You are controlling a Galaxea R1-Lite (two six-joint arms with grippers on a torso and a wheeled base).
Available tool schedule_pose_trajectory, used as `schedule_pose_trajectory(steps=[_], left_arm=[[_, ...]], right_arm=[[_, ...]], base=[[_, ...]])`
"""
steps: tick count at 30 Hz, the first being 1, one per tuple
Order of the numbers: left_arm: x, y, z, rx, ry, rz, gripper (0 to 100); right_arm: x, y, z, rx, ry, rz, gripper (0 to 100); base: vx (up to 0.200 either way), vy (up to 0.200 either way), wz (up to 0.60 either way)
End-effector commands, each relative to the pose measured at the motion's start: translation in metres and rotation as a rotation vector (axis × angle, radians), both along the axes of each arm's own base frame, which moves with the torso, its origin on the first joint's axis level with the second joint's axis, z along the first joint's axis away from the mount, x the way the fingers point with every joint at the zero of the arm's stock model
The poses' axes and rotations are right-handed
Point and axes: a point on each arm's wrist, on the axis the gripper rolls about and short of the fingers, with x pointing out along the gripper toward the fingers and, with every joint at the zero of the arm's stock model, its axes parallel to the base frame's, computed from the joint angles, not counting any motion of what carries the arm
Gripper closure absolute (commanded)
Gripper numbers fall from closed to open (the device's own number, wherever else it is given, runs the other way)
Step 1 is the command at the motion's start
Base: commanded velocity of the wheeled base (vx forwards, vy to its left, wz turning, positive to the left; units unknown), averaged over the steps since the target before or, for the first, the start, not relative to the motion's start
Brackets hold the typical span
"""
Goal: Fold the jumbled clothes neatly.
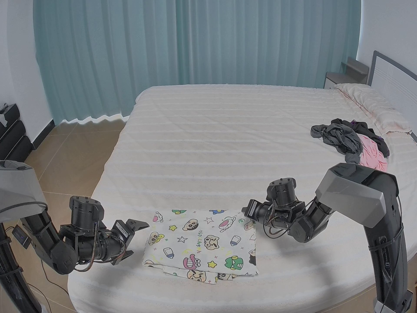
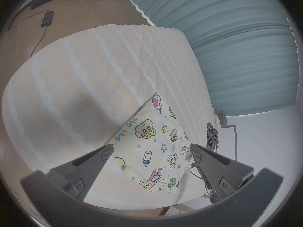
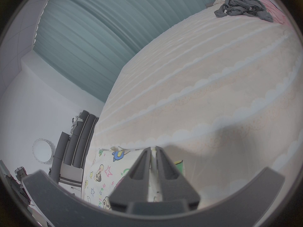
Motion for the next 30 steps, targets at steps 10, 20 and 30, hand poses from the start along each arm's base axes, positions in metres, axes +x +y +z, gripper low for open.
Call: schedule_pose_trajectory(steps=[10, 20, 30], left_arm=[[0.046, 0.005, -0.009, 0.161, -0.122, -0.035, 0], [0.063, -0.033, -0.053, 0.32, -0.147, -0.283, 0], [0.059, -0.05, -0.068, 0.42, -0.177, -0.427, 0]], right_arm=[[-0.039, -0.023, 0.019, -0.067, 0.069, 0.017, 0], [-0.073, -0.01, 0.012, -0.041, 0.153, 0.139, 0], [-0.077, 0.001, 0.006, -0.073, 0.161, 0.257, 0]], base=[[0.0, 0.0, 0.0], [0.0, 0.0, 0.0], [0.0, 0.0, 0.0]])
